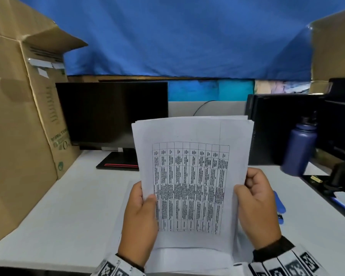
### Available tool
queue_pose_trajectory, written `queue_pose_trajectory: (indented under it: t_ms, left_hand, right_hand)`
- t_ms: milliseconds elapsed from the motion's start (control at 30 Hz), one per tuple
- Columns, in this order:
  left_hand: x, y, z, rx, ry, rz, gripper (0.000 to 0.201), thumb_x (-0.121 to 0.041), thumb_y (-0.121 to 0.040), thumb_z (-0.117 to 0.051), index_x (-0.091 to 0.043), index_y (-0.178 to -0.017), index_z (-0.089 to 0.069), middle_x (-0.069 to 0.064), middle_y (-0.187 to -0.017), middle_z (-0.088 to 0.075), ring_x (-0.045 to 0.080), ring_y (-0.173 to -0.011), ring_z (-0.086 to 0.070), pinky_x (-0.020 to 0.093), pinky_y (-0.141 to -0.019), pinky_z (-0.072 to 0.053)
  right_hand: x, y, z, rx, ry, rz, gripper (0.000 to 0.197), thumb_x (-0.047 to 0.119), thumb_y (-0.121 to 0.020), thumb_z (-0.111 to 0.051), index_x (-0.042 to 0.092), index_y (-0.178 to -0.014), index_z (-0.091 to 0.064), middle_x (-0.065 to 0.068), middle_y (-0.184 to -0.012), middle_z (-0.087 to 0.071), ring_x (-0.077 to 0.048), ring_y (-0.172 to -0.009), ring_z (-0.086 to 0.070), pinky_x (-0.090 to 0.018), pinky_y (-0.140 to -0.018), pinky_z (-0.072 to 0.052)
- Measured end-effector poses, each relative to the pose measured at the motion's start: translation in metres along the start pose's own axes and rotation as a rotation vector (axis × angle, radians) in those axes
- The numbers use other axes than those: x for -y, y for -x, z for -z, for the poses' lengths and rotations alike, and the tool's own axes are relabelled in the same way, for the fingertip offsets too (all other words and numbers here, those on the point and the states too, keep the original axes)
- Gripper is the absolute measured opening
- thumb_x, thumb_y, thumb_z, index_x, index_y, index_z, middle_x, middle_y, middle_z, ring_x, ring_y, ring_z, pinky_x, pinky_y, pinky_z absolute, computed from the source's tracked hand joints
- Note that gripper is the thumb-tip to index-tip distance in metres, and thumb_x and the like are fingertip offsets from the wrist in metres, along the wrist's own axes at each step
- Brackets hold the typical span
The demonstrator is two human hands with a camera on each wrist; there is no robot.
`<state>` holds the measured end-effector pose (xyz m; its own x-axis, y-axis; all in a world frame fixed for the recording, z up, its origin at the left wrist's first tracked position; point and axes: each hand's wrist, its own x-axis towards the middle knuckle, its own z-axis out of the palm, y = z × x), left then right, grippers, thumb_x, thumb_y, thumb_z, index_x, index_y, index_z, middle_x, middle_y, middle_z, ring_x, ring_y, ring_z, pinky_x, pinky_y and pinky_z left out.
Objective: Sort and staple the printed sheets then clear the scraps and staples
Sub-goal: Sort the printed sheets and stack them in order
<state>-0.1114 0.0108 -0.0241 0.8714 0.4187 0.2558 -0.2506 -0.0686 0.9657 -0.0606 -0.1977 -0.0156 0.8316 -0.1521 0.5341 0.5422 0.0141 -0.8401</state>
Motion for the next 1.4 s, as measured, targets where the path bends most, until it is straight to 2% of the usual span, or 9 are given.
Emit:
queue_pose_trajectory:
  t_ms: [100, 200, 300, 400, 533, 733, 900, 1233, 1400]
  left_hand:
    - [-0.002, -0.001, 0.003, -0.019, 0.056, -0.031, 0.047, -0.002, -0.101, -0.044, -0.044, -0.100, -0.065, -0.014, -0.103, -0.075, 0.005, -0.095, -0.070, 0.030, -0.079, -0.050]
    - [-0.002, 0.003, 0.004, 0.035, 0.095, -0.038, 0.050, 0.004, -0.099, -0.045, -0.039, -0.120, -0.060, -0.016, -0.111, -0.074, 0.003, -0.103, -0.069, 0.027, -0.086, -0.049]
    - [-0.008, 0.006, 0.004, 0.079, 0.059, -0.121, 0.062, 0.003, -0.101, -0.043, -0.042, -0.144, -0.042, -0.022, -0.126, -0.066, -0.004, -0.115, -0.062, 0.022, -0.094, -0.047]
    - [-0.018, 0.008, 0.002, 0.030, -0.028, -0.253, 0.072, -0.002, -0.105, -0.039, -0.046, -0.157, -0.014, -0.020, -0.152, -0.044, -0.004, -0.136, -0.045, 0.027, -0.114, -0.035]
    - [-0.022, 0.008, -0.003, -0.023, -0.098, -0.387, 0.071, -0.006, -0.105, -0.039, -0.036, -0.160, -0.006, -0.014, -0.159, -0.036, 0.002, -0.143, -0.038, 0.032, -0.119, -0.032]
    - [0.009, -0.001, -0.001, 0.029, -0.048, -0.068, 0.042, -0.005, -0.103, -0.046, -0.034, -0.133, -0.046, -0.022, -0.115, -0.069, -0.013, -0.097, -0.064, 0.010, -0.080, -0.050]
    - [0.035, 0.001, 0.006, 0.143, -0.054, 0.188, 0.040, -0.012, -0.102, -0.048, -0.039, -0.131, -0.055, -0.014, -0.125, -0.069, 0.009, -0.117, -0.063, 0.043, -0.108, -0.046]
    - [0.057, -0.005, 0.010, 0.138, -0.039, 0.234, 0.045, -0.005, -0.098, -0.053, -0.039, -0.126, -0.058, -0.015, -0.122, -0.071, 0.008, -0.116, -0.063, 0.036, -0.105, -0.046]
    - [0.048, -0.020, 0.011, 0.291, -0.159, 0.230, 0.045, -0.005, -0.085, -0.051, -0.031, -0.121, -0.060, -0.011, -0.117, -0.073, 0.013, -0.112, -0.067, 0.042, -0.102, -0.051]
  right_hand:
    - [0.011, 0.001, -0.001, 0.030, -0.026, 0.021, 0.041, -0.018, -0.091, -0.043, 0.018, -0.104, -0.058, 0.000, -0.099, -0.073, -0.012, -0.090, -0.070, -0.018, -0.073, -0.055]
    - [0.019, 0.001, -0.002, 0.041, -0.023, 0.054, 0.053, -0.021, -0.087, -0.044, 0.021, -0.119, -0.051, 0.001, -0.107, -0.069, -0.009, -0.094, -0.069, -0.016, -0.074, -0.054]
    - [0.035, -0.008, -0.001, 0.020, 0.069, 0.185, 0.080, -0.019, -0.085, -0.049, 0.025, -0.149, -0.028, 0.002, -0.113, -0.062, -0.010, -0.098, -0.066, -0.014, -0.078, -0.052]
    - [0.062, -0.023, 0.005, 0.122, 0.240, 0.355, 0.100, -0.012, -0.083, -0.055, 0.037, -0.157, -0.009, 0.002, -0.115, -0.056, -0.011, -0.098, -0.062, -0.016, -0.084, -0.049]
    - [0.085, -0.036, 0.011, 0.167, 0.551, 0.476, 0.061, 0.008, -0.082, -0.057, 0.039, -0.135, -0.052, 0.006, -0.120, -0.048, 0.004, -0.110, -0.049, 0.000, -0.086, -0.035]
    - [0.061, -0.024, 0.004, 0.147, 0.154, 0.126, 0.082, -0.008, -0.084, -0.061, 0.037, -0.145, -0.031, 0.014, -0.132, -0.056, -0.003, -0.115, -0.061, -0.023, -0.091, -0.052]
    - [0.014, -0.003, -0.007, 0.150, 0.190, -0.246, 0.037, -0.005, -0.086, -0.060, 0.028, -0.101, -0.067, 0.007, -0.099, -0.076, -0.018, -0.096, -0.071, -0.038, -0.083, -0.058]
    - [-0.011, -0.002, -0.004, 0.241, 0.185, -0.312, 0.037, 0.008, -0.081, -0.076, 0.029, -0.110, -0.068, 0.012, -0.103, -0.076, -0.010, -0.098, -0.072, -0.033, -0.086, -0.056]
    - [-0.017, -0.003, -0.001, 0.165, 0.203, -0.335, 0.026, 0.011, -0.081, -0.080, 0.027, -0.098, -0.071, 0.010, -0.095, -0.076, -0.012, -0.091, -0.071, -0.035, -0.083, -0.057]
